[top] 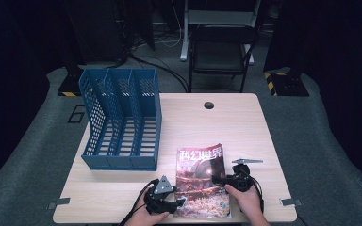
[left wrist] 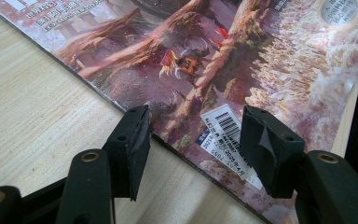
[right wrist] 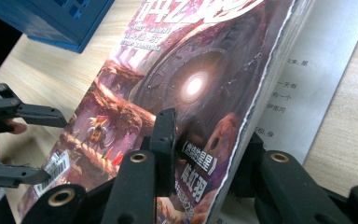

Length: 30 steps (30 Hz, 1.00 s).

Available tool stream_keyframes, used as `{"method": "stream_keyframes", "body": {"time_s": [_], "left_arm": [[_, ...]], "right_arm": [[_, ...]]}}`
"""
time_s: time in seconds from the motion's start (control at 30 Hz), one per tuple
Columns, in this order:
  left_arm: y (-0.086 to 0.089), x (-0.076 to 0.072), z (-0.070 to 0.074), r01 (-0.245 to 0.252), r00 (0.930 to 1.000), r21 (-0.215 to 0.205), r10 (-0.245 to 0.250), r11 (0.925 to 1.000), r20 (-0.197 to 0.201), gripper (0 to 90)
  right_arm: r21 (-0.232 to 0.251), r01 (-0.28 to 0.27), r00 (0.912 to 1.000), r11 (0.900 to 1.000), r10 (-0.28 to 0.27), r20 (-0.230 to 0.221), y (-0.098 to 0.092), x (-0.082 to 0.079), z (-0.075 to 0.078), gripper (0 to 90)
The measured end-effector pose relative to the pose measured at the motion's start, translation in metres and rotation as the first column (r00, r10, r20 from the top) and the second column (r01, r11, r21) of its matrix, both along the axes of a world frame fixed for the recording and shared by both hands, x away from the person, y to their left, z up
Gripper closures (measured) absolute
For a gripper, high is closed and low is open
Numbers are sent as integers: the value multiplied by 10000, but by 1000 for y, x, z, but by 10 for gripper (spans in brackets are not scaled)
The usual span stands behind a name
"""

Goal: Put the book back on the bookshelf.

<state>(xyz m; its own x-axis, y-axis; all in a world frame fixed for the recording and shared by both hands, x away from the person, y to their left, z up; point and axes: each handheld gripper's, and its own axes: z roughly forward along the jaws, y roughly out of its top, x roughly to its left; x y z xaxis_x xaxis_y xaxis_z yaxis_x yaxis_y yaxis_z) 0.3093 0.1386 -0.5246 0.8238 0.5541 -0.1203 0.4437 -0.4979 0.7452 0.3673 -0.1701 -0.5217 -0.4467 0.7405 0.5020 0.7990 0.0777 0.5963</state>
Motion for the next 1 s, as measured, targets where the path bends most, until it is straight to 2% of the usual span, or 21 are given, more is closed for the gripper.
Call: {"method": "stream_keyframes", "body": {"time_s": [0.33,0.5,0.6,0.63,0.8,0.93,0.97,1.0], "left_arm": [[0,0,0,91,9998,-46,-91,9999,-160,420],[-2,-1,-1,10,9999,21,-10,10000,112,378],[-3,-1,-1,75,10000,-13,-75,10000,43,354],[-2,-1,0,159,9998,7,-159,9999,-119,351],[-3,0,0,169,9998,53,-169,9998,-124,342],[-3,0,0,184,9998,9,-184,9998,-78,334],[-3,1,0,151,9999,32,-151,9999,-62,334],[-3,1,0,145,9998,-45,-145,9999,-162,335]], "right_arm": [[51,-110,9996,9999,111,-262,-1,1,0,725],[38,-152,9994,9999,153,-299,-1,1,0,746],[185,-108,9993,9998,115,-360,-2,0,-1,759],[237,-69,9994,9997,77,-325,-2,0,-2,762],[294,-99,9997,9995,106,-230,-2,0,-2,777],[478,-11,9996,9989,25,-272,-3,-2,-2,784],[539,97,9991,9985,-74,-426,-2,-2,-1,787],[577,118,9992,9983,-95,-400,-2,-3,-1,793]]}}
